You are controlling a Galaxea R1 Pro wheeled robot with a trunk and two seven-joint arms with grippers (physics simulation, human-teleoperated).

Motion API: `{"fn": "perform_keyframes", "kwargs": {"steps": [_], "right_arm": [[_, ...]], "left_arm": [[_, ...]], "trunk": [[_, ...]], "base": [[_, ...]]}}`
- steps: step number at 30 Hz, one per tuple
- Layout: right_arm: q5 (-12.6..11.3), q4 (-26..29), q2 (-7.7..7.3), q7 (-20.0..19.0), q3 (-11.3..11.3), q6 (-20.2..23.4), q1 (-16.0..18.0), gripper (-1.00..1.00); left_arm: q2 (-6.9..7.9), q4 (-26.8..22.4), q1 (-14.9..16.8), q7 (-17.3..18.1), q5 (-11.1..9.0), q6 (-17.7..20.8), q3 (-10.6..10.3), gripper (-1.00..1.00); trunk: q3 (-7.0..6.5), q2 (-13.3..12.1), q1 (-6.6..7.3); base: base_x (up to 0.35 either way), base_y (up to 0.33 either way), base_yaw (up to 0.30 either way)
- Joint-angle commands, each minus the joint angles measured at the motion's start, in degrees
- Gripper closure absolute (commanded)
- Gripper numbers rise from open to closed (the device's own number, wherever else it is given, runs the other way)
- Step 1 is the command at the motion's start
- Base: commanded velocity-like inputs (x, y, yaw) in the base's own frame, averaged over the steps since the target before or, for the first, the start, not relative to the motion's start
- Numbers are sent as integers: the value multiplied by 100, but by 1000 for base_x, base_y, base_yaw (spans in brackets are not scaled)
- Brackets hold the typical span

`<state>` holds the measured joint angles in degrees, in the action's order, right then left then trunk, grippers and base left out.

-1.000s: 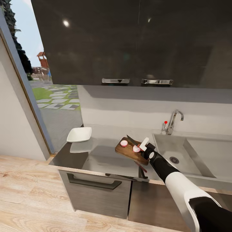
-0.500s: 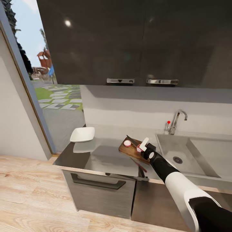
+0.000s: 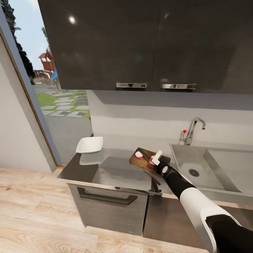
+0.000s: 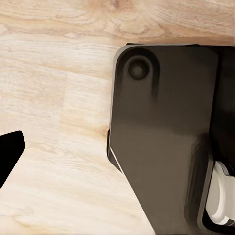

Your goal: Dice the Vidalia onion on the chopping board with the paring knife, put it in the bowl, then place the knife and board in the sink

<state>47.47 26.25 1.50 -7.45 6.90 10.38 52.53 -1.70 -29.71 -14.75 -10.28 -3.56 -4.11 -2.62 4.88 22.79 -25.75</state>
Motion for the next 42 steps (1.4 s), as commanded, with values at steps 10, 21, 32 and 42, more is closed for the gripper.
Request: {"fn": "perform_keyframes", "kwargs": {"steps": [10,21,32,42], "right_arm": [[60,12,0,-31,13,34,3,100],[54,57,0,-28,4,33,3,100],[25,482,-28,-46,-120,42,3,100],[16,413,-10,-46,-111,51,3,100]], "left_arm": [[3,-9,-1,-35,-39,-11,-28,-100],[3,-8,-1,-35,-39,-11,-28,-100],[-6,-8,-1,-35,-34,-11,-28,-100],[2,-8,-1,-35,-31,-11,-28,-100]], "trunk": [[105,13,-3],[142,13,-3],[142,13,-3],[163,13,-3]], "base": [[0,0,0],[47,0,0],[40,-117,0],[-21,-215,4]]}}
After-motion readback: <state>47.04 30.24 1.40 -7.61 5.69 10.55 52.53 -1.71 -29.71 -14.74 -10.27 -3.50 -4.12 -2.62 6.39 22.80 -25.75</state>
